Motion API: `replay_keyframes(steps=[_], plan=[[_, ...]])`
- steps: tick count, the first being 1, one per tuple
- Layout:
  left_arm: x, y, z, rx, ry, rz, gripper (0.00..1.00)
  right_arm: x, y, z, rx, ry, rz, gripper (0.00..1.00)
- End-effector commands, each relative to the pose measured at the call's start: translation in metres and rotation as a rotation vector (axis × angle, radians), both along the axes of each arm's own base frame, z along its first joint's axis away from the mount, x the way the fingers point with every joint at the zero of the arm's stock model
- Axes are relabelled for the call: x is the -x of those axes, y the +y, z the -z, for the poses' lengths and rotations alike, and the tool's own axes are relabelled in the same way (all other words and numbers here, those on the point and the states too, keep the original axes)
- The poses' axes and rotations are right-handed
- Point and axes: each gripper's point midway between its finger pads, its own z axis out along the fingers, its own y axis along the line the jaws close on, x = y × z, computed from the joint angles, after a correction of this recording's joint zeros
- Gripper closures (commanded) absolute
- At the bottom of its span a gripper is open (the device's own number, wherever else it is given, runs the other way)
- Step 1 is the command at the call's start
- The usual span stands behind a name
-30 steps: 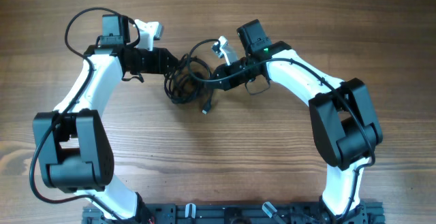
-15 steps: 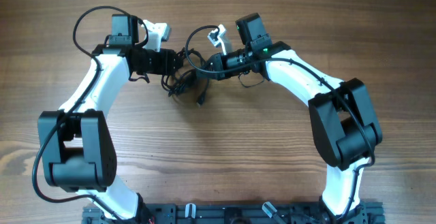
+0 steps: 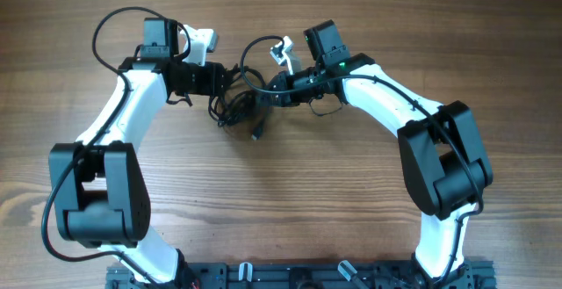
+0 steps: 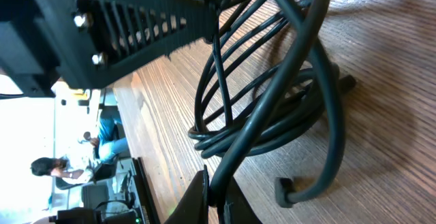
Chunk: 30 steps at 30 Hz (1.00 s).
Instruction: Untangle cables
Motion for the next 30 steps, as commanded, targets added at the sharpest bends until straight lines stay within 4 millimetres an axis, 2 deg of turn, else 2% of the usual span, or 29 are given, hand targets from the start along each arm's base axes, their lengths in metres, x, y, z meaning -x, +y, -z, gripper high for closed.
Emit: replay_keyframes(steps=[1,10,15,17,21,23,26,30], plan=[[-0.011,0.031,0.011,-0.113,0.032,-0.21,0.6,0.003,0.002,0.009,0.014,-0.004,-0.014,0.96],[-0.015,0.033,0.009,-0.059,0.055,-0.302,0.56,0.003,0.002,0.009,0.014,-0.005,-0.015,0.96],[-0.015,0.029,-0.002,0.079,0.062,-0.271,0.58,0.003,0.002,0.009,0.014,-0.005,-0.015,0.96],[-0.017,0.036,-0.004,0.105,0.065,-0.298,0.58,0.003,0.002,0.009,0.014,-0.006,-0.015,0.96],[-0.018,0.064,-0.005,0.186,0.13,-0.469,0.57,0.002,0.002,0.009,0.011,-0.014,-0.015,0.96],[-0.016,0.063,-0.009,0.258,0.164,-0.486,0.61,0.002,0.002,0.008,0.01,-0.015,-0.015,0.96],[-0.012,0.049,-0.02,0.369,0.191,-0.44,0.68,0.002,0.002,0.009,0.014,-0.014,-0.013,0.96],[-0.007,0.042,-0.028,0.438,0.268,-0.521,0.76,0.0,0.001,0.011,0.029,-0.02,-0.003,0.96]])
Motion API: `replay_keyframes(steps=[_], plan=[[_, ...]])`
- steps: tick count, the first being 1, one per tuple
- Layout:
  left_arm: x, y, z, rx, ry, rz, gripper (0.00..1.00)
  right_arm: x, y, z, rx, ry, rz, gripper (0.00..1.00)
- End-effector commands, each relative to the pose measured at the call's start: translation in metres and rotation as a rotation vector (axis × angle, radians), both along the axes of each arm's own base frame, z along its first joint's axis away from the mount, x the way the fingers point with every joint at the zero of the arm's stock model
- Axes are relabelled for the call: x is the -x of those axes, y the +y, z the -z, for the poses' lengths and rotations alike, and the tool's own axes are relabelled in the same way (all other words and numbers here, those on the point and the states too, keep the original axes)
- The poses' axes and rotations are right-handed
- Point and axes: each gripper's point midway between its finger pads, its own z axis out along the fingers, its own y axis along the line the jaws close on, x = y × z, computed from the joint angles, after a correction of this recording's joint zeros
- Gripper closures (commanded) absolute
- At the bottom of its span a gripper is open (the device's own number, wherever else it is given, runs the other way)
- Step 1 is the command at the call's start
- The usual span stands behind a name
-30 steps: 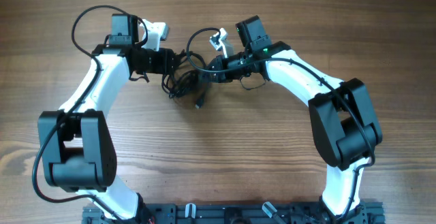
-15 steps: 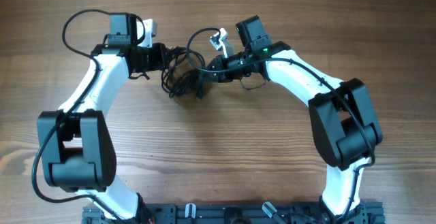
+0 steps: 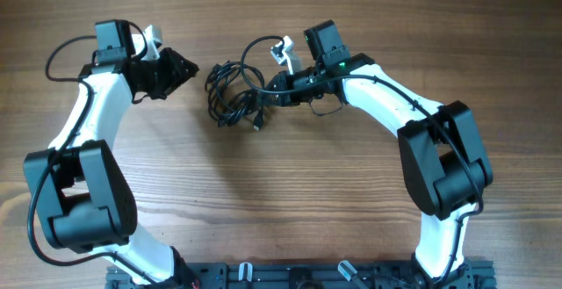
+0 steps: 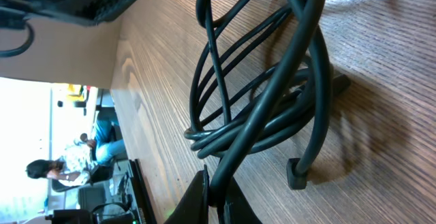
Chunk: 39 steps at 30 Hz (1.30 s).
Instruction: Untangle cables
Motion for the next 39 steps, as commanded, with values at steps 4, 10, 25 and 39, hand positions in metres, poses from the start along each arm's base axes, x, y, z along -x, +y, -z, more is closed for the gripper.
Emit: replay_keyframes(steps=[4,10,25,39], plan=[[0.003,-0.054,-0.044,0.305,0.015,0.027,0.61,0.001,0.001,0.01,0.02,-0.013,-0.009,0.96],[0.002,-0.067,-0.028,0.24,0.094,-0.057,0.96,0.002,0.001,0.01,0.02,-0.013,-0.01,0.96],[-0.022,-0.103,-0.009,0.007,0.034,-0.239,0.58,0.007,0.005,0.01,0.019,-0.032,-0.039,0.96],[-0.024,-0.097,0.01,-0.076,0.042,-0.28,0.59,0.009,0.01,0.01,0.014,-0.056,-0.061,0.96]])
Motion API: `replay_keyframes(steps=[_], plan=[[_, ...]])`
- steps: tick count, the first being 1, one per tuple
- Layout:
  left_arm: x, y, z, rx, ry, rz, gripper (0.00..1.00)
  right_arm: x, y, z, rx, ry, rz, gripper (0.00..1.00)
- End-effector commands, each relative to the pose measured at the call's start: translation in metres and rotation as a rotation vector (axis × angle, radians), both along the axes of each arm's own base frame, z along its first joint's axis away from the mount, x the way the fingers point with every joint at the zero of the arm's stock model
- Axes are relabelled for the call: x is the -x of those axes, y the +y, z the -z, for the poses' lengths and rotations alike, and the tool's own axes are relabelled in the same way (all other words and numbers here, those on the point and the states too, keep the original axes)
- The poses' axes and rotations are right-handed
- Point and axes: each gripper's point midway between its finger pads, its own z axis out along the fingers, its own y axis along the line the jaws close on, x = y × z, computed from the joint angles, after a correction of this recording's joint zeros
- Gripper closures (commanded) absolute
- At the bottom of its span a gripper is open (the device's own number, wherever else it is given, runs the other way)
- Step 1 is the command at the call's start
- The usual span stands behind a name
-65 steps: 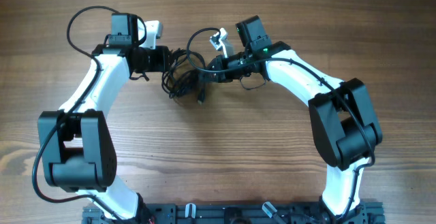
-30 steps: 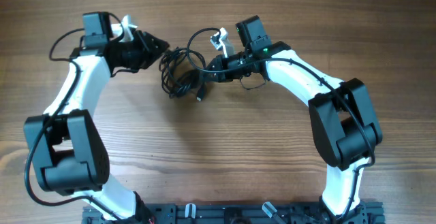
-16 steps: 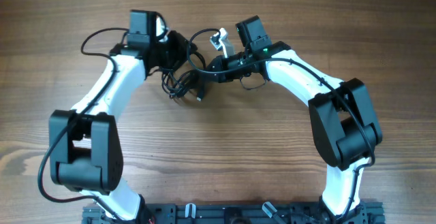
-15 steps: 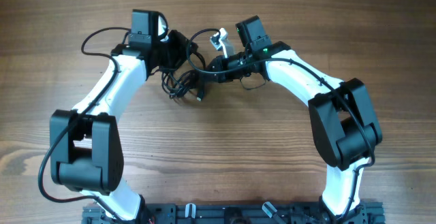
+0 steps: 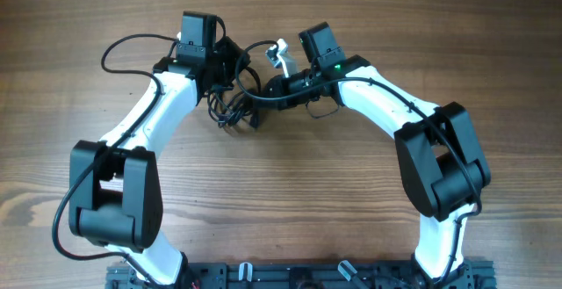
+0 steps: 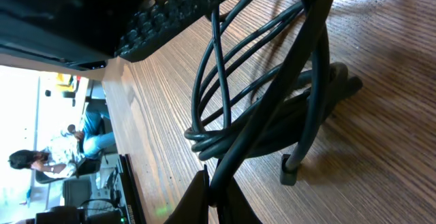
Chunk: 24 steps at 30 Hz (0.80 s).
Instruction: Untangle cables
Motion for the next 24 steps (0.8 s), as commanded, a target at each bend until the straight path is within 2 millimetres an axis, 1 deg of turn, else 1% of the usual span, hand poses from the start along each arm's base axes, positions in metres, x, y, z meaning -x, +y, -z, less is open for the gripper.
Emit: replay_keyframes(steps=[1,5,9,13,14,15,16,17,20,24], plan=[[-0.002,0.007,0.015,-0.043,0.021,-0.035,0.6,0.004,0.002,0.008,0.004,-0.007,-0.021,0.96],[-0.001,0.007,0.019,-0.046,0.032,-0.036,0.69,0.004,0.002,0.008,0.004,-0.006,-0.021,0.96],[0.001,0.005,0.03,-0.051,0.058,-0.03,0.7,0.004,0.002,0.008,0.004,-0.006,-0.021,0.96],[-0.001,0.004,0.039,-0.051,0.066,-0.032,0.72,0.004,0.002,0.008,0.004,-0.006,-0.021,0.96],[-0.002,0.004,0.039,-0.05,0.062,-0.032,0.74,0.004,0.002,0.008,0.004,-0.007,-0.021,0.96],[-0.002,0.004,0.038,-0.05,0.06,-0.032,0.78,0.003,0.002,0.008,0.004,-0.007,-0.021,0.96],[-0.003,0.003,0.038,-0.049,0.058,-0.032,0.88,0.004,0.002,0.008,0.004,-0.007,-0.021,0.96],[-0.003,0.003,0.038,-0.048,0.056,-0.032,0.96,0.004,0.002,0.008,0.004,-0.007,-0.021,0.96],[-0.004,0.006,0.032,-0.045,0.045,-0.037,0.96,0.003,0.001,0.009,0.011,-0.01,-0.016,0.96],[-0.005,0.008,0.002,0.031,0.003,-0.02,0.96,-0.001,-0.003,0.015,0.053,-0.014,0.011,0.96]])
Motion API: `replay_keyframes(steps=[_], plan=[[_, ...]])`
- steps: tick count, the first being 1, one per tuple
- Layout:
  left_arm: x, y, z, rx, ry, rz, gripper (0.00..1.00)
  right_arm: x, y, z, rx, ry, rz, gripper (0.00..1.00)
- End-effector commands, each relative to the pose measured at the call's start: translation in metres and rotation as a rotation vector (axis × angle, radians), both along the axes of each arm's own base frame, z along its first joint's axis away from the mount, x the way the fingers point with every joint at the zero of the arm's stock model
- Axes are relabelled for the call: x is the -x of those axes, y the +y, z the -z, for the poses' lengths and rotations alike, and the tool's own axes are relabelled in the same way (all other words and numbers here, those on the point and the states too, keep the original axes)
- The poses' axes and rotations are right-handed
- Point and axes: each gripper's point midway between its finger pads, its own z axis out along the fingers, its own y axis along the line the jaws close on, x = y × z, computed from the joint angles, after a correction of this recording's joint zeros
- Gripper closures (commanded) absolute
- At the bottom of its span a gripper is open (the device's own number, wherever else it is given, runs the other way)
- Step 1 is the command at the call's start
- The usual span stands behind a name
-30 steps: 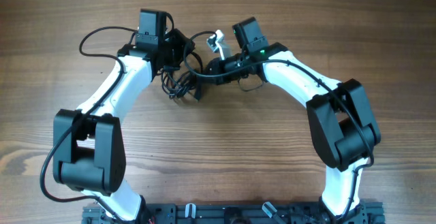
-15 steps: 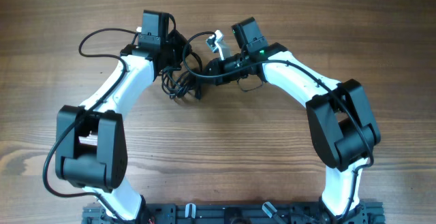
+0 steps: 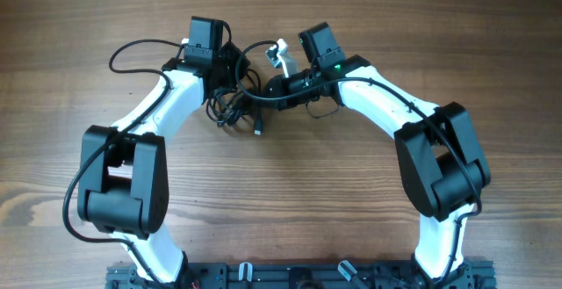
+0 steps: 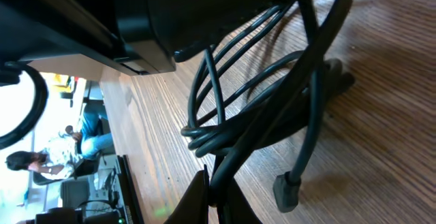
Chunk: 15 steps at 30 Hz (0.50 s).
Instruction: Untangle cables
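Note:
A tangled bundle of black cable lies on the wooden table between the two arms. One black plug rests on the wood at its near side. My right gripper is shut on one thick strand at the bundle's right edge. My left gripper sits on top of the bundle from the far side, and its dark body fills the top of the right wrist view. Its fingertips are hidden among the loops.
A loop of cable rises behind the bundle to a white plug next to the right wrist. The left arm's own lead curves out at the far left. Bare wooden table lies toward the near edge.
My left gripper has shifted slightly right and closer onto the bundle, now covering more of its top. The black plug has shifted a little on the wood. My right gripper stays shut on its strand.
My left gripper was at the bundle's left side, then drawn back far to the left, clear of the cables. It then stood at the bundle from the far side and now sits on top of it. My right gripper held the same strand throughout.

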Motion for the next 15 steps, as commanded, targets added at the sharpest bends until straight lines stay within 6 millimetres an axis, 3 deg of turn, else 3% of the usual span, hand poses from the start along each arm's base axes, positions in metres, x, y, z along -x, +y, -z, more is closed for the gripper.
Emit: replay_keyframes(steps=[1,7,15], plan=[[-0.002,0.006,-0.043,0.087,-0.071,0.014,0.96,-0.001,-0.003,0.015,0.053,-0.009,0.015,0.96],[0.015,-0.009,-0.108,0.253,-0.152,0.12,0.96,-0.012,-0.011,0.025,0.128,0.012,0.109,0.96],[0.03,-0.001,-0.162,0.328,-0.245,0.156,0.96,-0.014,-0.02,0.035,0.198,0.016,0.143,0.96]])
